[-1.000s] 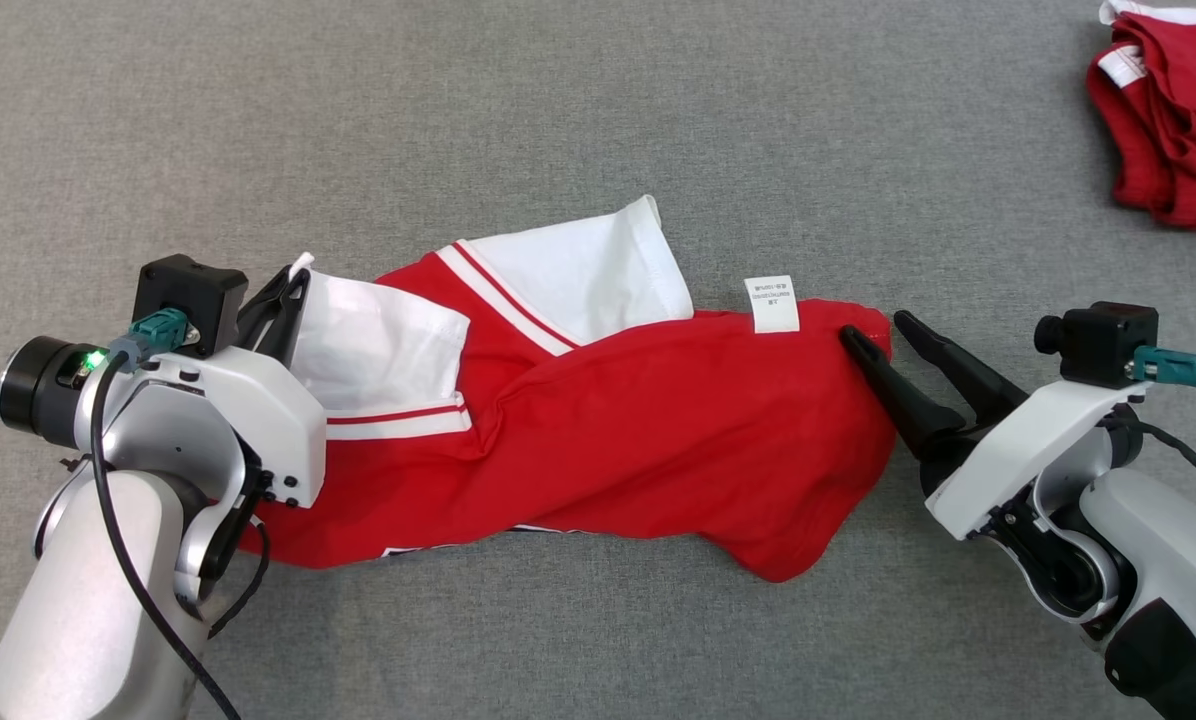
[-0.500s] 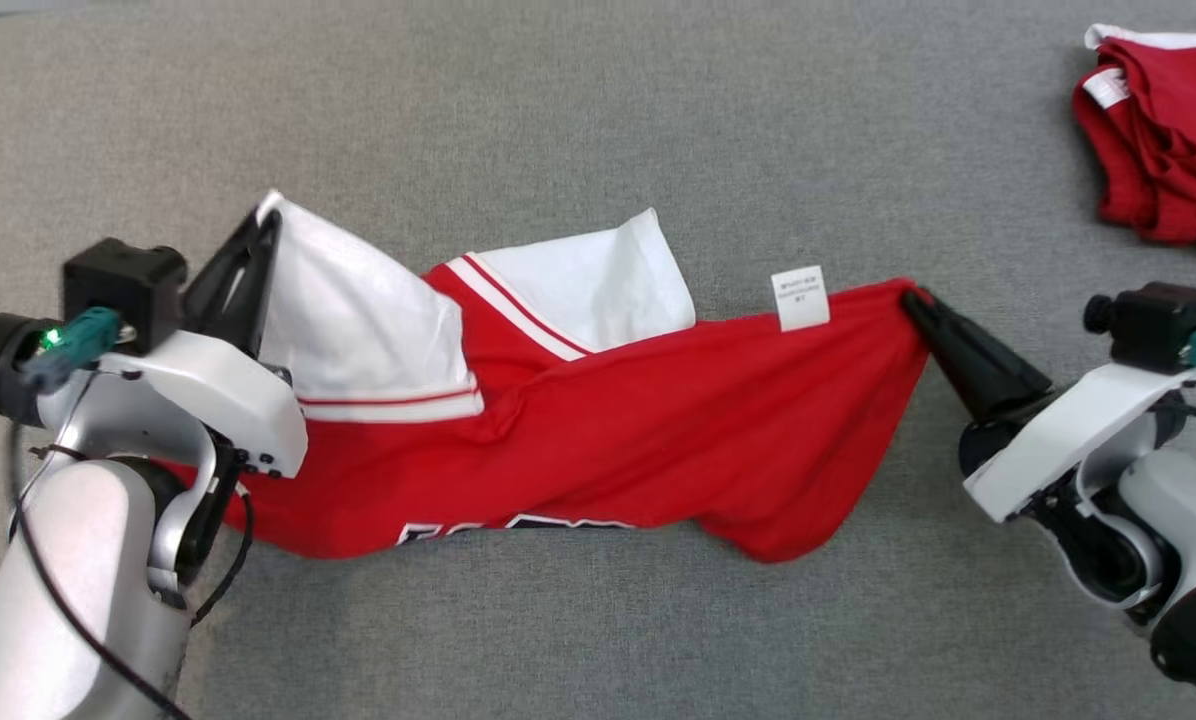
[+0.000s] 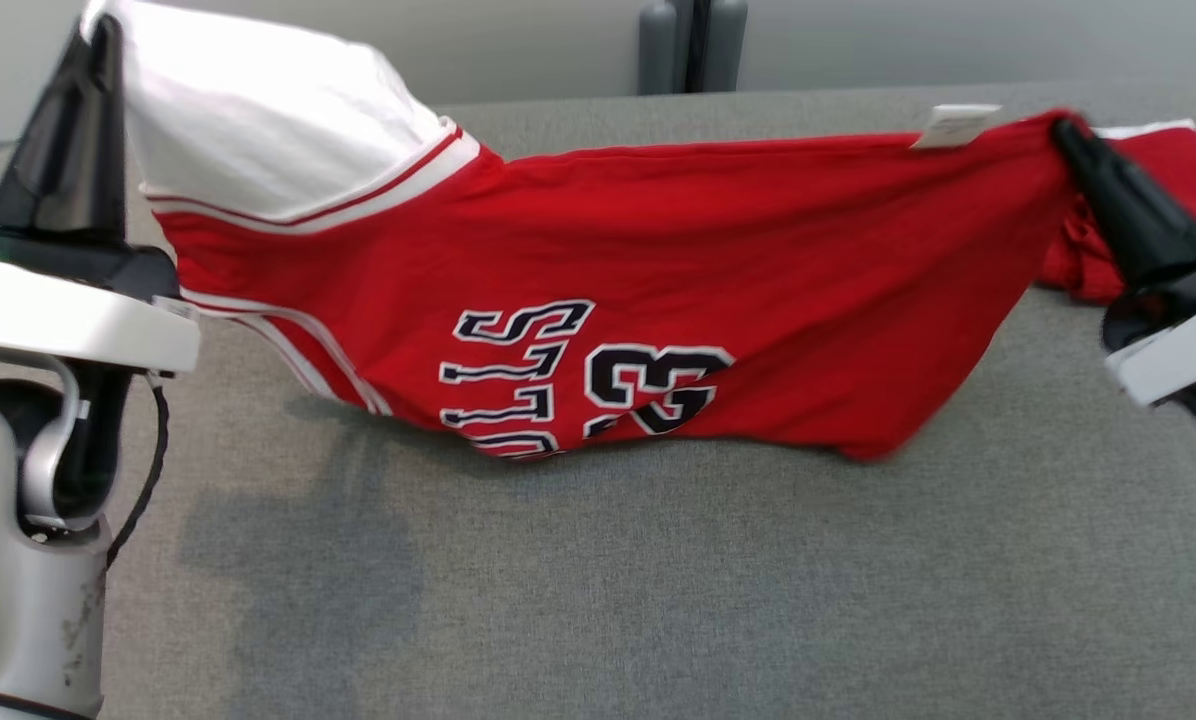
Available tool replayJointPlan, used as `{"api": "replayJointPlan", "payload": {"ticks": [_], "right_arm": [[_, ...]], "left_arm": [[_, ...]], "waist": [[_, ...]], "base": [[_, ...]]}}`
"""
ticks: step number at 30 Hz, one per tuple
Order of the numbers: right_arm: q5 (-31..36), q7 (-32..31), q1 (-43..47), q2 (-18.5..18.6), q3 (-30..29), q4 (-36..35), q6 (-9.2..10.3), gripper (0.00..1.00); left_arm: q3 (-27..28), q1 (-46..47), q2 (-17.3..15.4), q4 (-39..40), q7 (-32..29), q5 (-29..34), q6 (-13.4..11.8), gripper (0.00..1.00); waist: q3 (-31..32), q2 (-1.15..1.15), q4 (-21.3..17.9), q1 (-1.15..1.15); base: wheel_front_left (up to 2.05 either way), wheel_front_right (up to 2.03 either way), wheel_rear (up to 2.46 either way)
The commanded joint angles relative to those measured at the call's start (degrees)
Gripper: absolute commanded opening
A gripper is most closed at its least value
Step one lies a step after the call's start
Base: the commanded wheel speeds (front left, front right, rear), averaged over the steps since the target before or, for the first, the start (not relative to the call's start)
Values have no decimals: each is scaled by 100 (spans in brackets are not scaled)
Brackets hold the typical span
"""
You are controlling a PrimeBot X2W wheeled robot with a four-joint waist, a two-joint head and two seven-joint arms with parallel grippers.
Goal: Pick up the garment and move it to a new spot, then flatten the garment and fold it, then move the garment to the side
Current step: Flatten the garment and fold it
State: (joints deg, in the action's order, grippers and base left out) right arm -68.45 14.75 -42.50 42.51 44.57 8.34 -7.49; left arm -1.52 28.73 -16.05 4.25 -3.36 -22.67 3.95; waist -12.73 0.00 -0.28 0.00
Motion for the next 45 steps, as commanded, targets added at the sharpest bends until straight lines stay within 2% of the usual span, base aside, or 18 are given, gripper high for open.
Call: {"api": "replayJointPlan", "payload": {"ticks": [1,7,14,19,22,25,30,32,37,42,45], "right_arm": [[-40,47,-125,119,-104,-46,-1,0],[144,52,-442,356,-379,-93,-1,0],[373,50,-813,492,-573,-83,0,0],[435,-114,-1020,556,-571,-104,0,0],[551,-344,-1233,458,-417,-36,0,0],[699,-569,-1565,231,-219,152,0,0],[936,-732,-2367,-290,113,798,0,0],[1123,-640,-2985,-544,284,1288,0,0],[1597,-334,-4183,-925,545,2191,0,0],[2266,7,-5387,-1255,486,3277,0,0],[2832,56,-6048,-1408,200,3501,0,0]], "left_arm": [[85,114,-23,73,3,-217,51,0],[270,416,-107,243,-242,-885,184,0],[354,1011,-332,499,-585,-1377,253,0],[261,1453,-490,399,-851,-1462,272,0],[132,1778,-601,76,-997,-1406,289,0],[-55,2128,-674,-442,-888,-1166,295,0],[-306,2948,-649,-1600,-318,-642,294,0],[-464,3550,-556,-2280,108,-340,261,0],[-667,4822,-437,-3205,827,116,170,0],[-821,6203,-219,-4084,1596,495,3,0],[-872,6962,-63,-4366,1819,709,-113,0]], "waist": [[202,0,-12,0],[569,0,-35,0],[921,0,-45,0],[972,0,-38,0],[886,0,-42,0],[653,0,-32,0],[17,0,-2,0],[-474,0,40,0],[-1403,0,79,0],[-2282,0,136,0],[-2702,0,172,0]], "base": [[0,0,0],[0,0,0],[0,0,0],[0,0,0],[0,0,0],[0,0,0],[0,0,0],[0,0,0],[0,0,0],[0,0,0],[0,0,0]]}}
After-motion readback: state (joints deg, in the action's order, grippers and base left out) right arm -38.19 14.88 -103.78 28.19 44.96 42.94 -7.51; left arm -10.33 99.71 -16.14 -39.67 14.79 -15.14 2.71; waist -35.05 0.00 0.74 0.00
